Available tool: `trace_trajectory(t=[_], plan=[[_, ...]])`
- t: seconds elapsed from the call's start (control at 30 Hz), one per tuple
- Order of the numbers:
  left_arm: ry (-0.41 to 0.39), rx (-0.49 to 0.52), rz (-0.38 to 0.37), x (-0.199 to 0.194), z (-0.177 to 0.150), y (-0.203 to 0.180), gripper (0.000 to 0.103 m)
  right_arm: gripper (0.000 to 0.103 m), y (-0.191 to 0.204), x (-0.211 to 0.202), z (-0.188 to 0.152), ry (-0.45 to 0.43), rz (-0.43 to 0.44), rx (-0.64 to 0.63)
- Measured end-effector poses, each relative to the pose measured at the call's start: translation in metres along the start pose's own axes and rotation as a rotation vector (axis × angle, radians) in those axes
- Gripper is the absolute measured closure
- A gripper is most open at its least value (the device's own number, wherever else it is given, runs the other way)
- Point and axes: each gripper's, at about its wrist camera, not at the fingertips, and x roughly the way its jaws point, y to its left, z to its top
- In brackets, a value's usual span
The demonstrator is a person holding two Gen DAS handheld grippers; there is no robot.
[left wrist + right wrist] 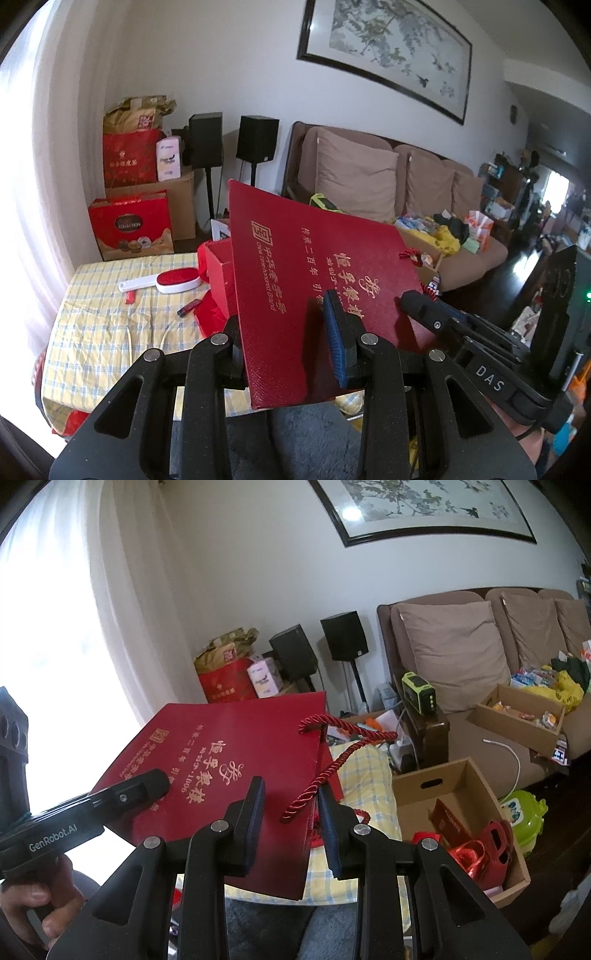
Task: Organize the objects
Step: 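Carry the dark red folder with the right gripper toward the cardboard box, then move the held dark red folder over the open cardboard box with the right gripper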
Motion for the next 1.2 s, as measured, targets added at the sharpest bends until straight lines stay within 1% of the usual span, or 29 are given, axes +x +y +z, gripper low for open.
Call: trace_trajectory(t=[0.2,0.33,0.5,0.57,0.63,0.7,0.77,0.87,0.93,1.0,1.07,1.2], plan=[[-0.005,0.025,-0.008,0.004,0.006,-0.016,0.074,0.074,-0.01,-0.009,0.007,-0.03,-0.013,0.011],[-0.011,0.038,-0.004,0.006,0.009,-0.024,0.073,0.074,-0.021,-0.01,0.012,-0.034,-0.012,0.02],[-0.015,0.039,-0.002,0.009,0.012,-0.03,0.074,0.074,-0.025,-0.011,0.016,-0.042,-0.016,0.0],[-0.012,0.037,-0.01,0.01,0.012,-0.031,0.074,0.074,-0.03,-0.013,0.015,-0.043,0.0,-0.007],[0.001,0.034,-0.02,0.015,0.009,-0.035,0.073,0.074,-0.039,-0.011,0.014,-0.024,0.014,0.002],[0.008,0.035,-0.026,0.019,0.007,-0.04,0.073,0.074,-0.045,-0.014,0.015,-0.033,0.012,0.029],[0.002,0.049,-0.02,0.021,0.007,-0.045,0.073,0.074,-0.045,-0.014,0.017,-0.032,-0.019,0.004],[0.005,0.042,-0.03,0.026,0.008,-0.047,0.073,0.074,-0.048,-0.013,0.018,-0.019,-0.033,-0.013],[0.016,0.041,-0.033,0.031,0.007,-0.048,0.074,0.074,-0.048,-0.012,0.014,-0.006,-0.044,-0.051],[0.03,0.042,-0.038,0.035,0.002,-0.049,0.074,0.074,-0.053,-0.011,0.01,0.01,-0.041,-0.05],[0.039,0.041,-0.032,0.038,-0.002,-0.052,0.073,0.074,-0.061,-0.008,0.008,0.021,-0.034,-0.019],[0.034,0.04,-0.022,0.04,-0.001,-0.053,0.073,0.074,-0.067,-0.003,0.008,0.029,-0.015,-0.013]])
